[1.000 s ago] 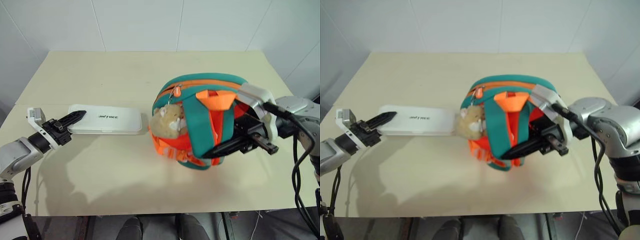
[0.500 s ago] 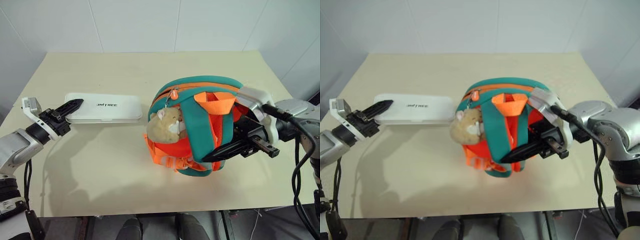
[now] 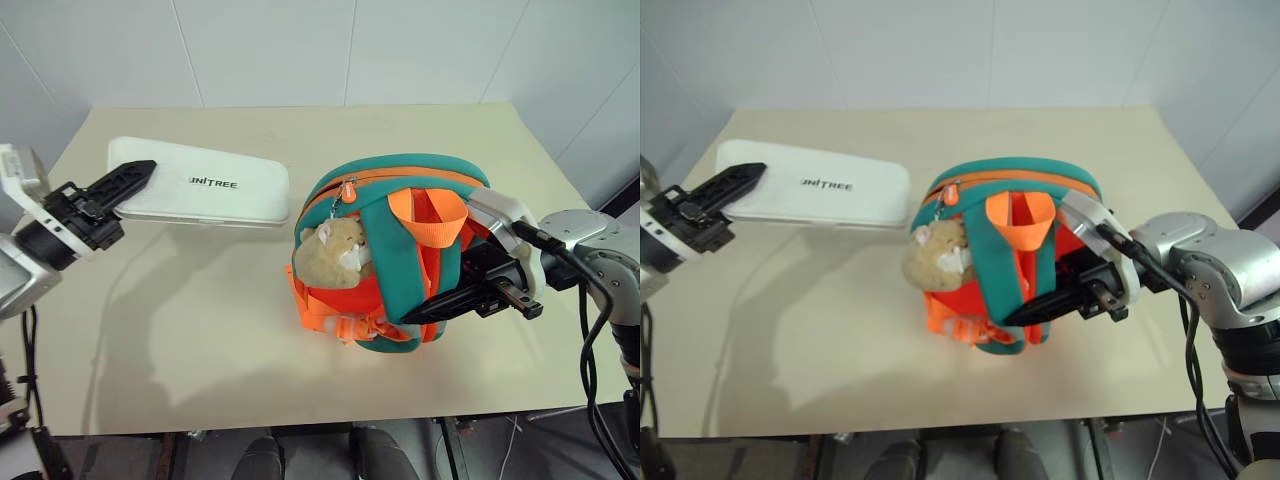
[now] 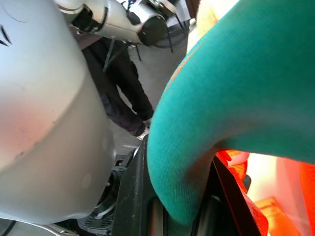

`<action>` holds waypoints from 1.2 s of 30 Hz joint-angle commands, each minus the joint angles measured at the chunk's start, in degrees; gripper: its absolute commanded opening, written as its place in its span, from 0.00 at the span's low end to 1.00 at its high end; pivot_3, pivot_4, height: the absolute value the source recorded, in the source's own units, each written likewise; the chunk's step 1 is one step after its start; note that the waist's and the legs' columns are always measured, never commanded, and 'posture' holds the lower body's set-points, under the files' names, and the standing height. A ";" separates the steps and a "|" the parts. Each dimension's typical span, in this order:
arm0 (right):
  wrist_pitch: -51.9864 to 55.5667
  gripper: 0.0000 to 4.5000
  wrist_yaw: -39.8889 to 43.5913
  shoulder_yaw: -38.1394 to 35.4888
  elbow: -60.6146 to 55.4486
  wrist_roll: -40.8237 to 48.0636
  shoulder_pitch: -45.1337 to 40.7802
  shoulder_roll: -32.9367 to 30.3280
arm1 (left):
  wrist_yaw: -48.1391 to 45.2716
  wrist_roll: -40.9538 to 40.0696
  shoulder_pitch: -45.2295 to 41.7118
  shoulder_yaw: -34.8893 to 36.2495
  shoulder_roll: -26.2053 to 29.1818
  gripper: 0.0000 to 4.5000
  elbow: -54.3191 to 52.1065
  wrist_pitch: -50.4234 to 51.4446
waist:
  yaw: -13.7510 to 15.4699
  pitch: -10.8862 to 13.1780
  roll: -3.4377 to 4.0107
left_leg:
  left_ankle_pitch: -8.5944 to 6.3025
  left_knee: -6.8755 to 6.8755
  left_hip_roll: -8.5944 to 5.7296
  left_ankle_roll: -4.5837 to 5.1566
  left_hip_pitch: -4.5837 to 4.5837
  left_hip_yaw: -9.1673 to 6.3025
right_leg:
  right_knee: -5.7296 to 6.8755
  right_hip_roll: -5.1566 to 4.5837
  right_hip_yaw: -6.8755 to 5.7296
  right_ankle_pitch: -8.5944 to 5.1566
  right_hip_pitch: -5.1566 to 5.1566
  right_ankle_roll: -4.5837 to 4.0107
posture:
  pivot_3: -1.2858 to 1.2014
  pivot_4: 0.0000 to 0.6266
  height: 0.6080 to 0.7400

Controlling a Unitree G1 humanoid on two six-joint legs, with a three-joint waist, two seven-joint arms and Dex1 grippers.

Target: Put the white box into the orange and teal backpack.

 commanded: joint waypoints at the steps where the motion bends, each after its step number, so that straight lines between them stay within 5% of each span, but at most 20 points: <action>1: -1.56 0.13 3.77 -0.04 0.59 -0.85 -0.95 0.24 | -9.29 3.70 1.11 4.73 3.85 0.31 -2.86 -0.70 | 0.02 0.01 0.02 | 0.00 0.00 0.00 0.00 0.00 0.01 | -0.01 0.00 0.00 0.00 0.00 0.00 | 0.52 0.24 1.00; 10: -3.41 0.13 4.06 1.45 3.72 -3.46 -2.72 2.40 | -22.21 12.39 0.98 4.29 8.47 0.31 -5.24 -0.96 | 0.00 0.02 0.03 | -0.06 -0.01 0.01 0.10 0.01 0.03 | -0.02 0.00 -0.02 0.00 0.02 -0.01 | 0.52 0.24 1.00; 21: -3.69 0.13 4.34 2.06 5.31 -4.68 -4.01 3.30 | -28.06 8.52 -1.49 5.03 6.82 0.31 -8.96 -1.81 | -0.20 0.04 0.03 | -0.16 -0.02 0.06 0.20 0.00 0.10 | -0.05 0.00 0.01 0.00 -0.01 0.00 | 0.52 0.24 1.00; 24: -3.69 0.13 4.25 2.33 5.73 -4.89 -4.51 3.51 | -36.59 17.90 1.54 5.04 2.91 0.31 -12.65 -7.64 | -0.06 0.07 0.09 | -0.17 -0.02 0.05 0.22 0.05 0.16 | -0.05 -0.02 0.02 0.00 0.01 0.00 | 0.52 0.24 1.00; 36: -3.40 0.13 3.44 1.84 6.60 -5.06 -5.34 4.17 | -54.63 37.15 3.71 2.60 2.84 0.31 -14.09 -20.32 | -0.05 0.07 0.07 | -0.21 0.02 0.06 0.29 0.07 0.23 | -0.11 0.00 0.00 0.00 0.07 0.00 | 0.52 0.24 1.00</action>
